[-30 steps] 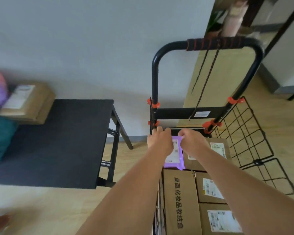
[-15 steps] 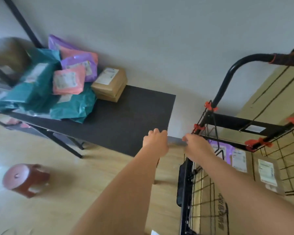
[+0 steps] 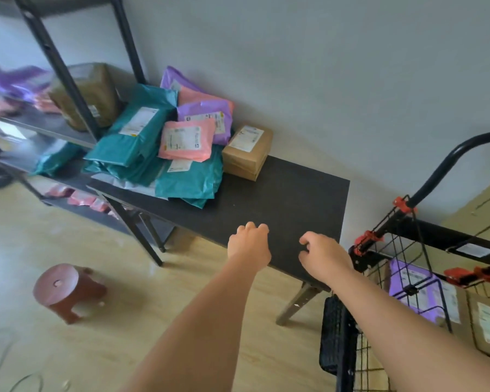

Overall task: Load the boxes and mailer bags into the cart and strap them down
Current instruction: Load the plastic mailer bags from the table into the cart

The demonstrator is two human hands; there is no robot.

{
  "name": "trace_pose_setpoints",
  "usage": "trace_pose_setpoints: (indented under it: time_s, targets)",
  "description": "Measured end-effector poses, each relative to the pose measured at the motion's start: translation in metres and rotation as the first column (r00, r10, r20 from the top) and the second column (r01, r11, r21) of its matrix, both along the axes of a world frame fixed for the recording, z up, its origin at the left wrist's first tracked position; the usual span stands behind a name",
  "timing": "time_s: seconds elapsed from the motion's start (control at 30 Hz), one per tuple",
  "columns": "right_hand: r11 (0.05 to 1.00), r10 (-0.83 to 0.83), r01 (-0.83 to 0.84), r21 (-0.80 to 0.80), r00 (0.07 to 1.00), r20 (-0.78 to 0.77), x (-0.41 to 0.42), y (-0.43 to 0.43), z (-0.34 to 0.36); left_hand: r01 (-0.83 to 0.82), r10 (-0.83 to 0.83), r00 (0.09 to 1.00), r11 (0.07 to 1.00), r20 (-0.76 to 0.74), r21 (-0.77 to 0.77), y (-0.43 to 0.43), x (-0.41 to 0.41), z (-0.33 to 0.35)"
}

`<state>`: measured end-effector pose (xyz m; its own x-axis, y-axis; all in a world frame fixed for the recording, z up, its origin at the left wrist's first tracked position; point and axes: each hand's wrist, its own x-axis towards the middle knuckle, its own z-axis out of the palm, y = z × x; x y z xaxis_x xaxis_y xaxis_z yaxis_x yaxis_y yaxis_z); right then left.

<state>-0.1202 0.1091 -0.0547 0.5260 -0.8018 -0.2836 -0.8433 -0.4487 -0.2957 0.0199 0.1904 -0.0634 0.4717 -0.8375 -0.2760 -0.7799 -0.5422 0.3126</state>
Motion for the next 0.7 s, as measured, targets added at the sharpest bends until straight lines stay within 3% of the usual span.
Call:
trace_pose_setpoints:
  time_s: [0.4,0.7]
  targets:
    - [0.996,0.073,-0.074,0.044,0.997,0.006,0.109,0.002,0.002,-0.151,0.15,0.988,0.989,0.019,0.013,0.015,0.085,0.0]
    - [0.994,0.108,-0.11,0.009,0.989,0.097,0.213,-0.057,0.019,-0.201,0.203,0.976,0.979,0.072,-0.034,-0.038,0.189,0.017]
